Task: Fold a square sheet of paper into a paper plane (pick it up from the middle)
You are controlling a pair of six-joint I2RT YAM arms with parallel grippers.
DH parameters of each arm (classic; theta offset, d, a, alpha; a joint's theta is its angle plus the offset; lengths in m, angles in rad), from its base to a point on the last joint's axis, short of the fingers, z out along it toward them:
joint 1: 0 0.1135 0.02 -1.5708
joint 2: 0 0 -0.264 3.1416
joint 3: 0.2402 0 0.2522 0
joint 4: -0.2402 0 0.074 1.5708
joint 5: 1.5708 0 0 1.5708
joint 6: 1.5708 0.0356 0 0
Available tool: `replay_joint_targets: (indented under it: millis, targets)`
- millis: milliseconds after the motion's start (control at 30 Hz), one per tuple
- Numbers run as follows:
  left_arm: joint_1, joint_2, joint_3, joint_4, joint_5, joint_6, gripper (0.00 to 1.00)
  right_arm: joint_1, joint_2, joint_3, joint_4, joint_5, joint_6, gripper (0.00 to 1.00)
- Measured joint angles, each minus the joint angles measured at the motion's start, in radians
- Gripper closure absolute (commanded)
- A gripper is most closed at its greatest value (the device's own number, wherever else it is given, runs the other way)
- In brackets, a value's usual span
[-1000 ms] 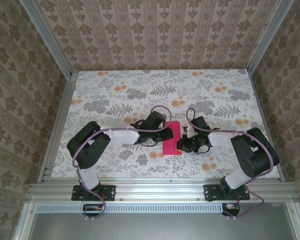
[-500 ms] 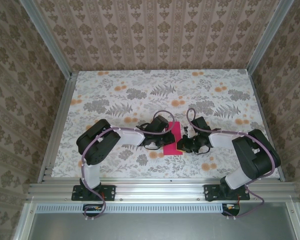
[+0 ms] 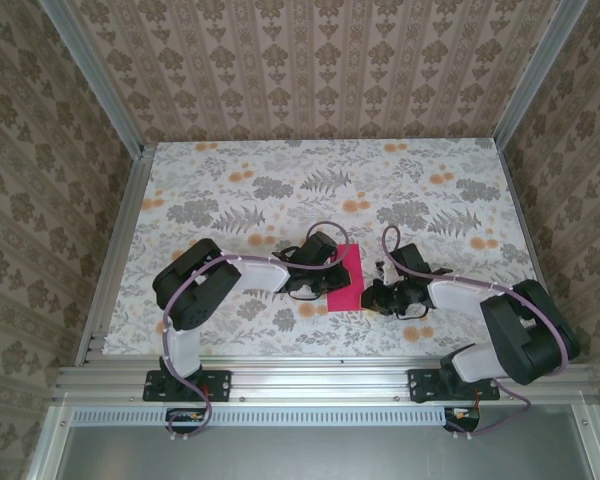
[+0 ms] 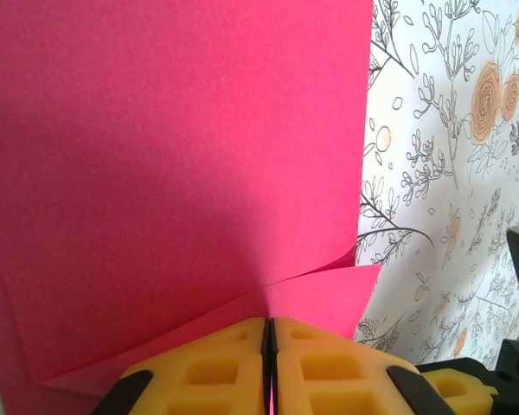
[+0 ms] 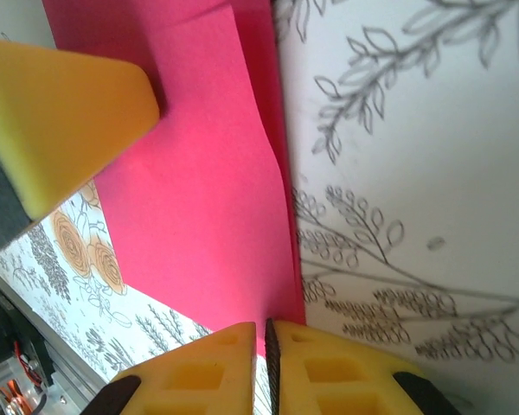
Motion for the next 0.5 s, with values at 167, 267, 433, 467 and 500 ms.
replay_joint_targets:
  millis: [167, 267, 433, 467, 500]
  targets:
    - [0.000, 0.000, 0.000, -0.001, 0.000, 0.000, 0.89, 0.000, -0.077, -0.021, -0.094, 0.034, 0.000, 0.83]
    - [0.000, -0.001, 0.002, -0.003, 0.000, 0.002, 0.88, -0.001, -0.126, -0.021, -0.149, 0.061, -0.001, 0.80]
    - [0.000, -0.001, 0.010, -0.020, 0.000, 0.015, 0.87, -0.012, -0.158, 0.045, -0.205, 0.108, -0.009, 0.68]
    - [0.000, -0.002, 0.011, -0.023, 0.000, 0.017, 0.87, -0.013, -0.152, 0.066, -0.204, 0.113, -0.010, 0.67]
    - [0.000, -0.002, 0.012, -0.025, 0.000, 0.020, 0.86, -0.014, -0.140, 0.089, -0.203, 0.117, -0.013, 0.66]
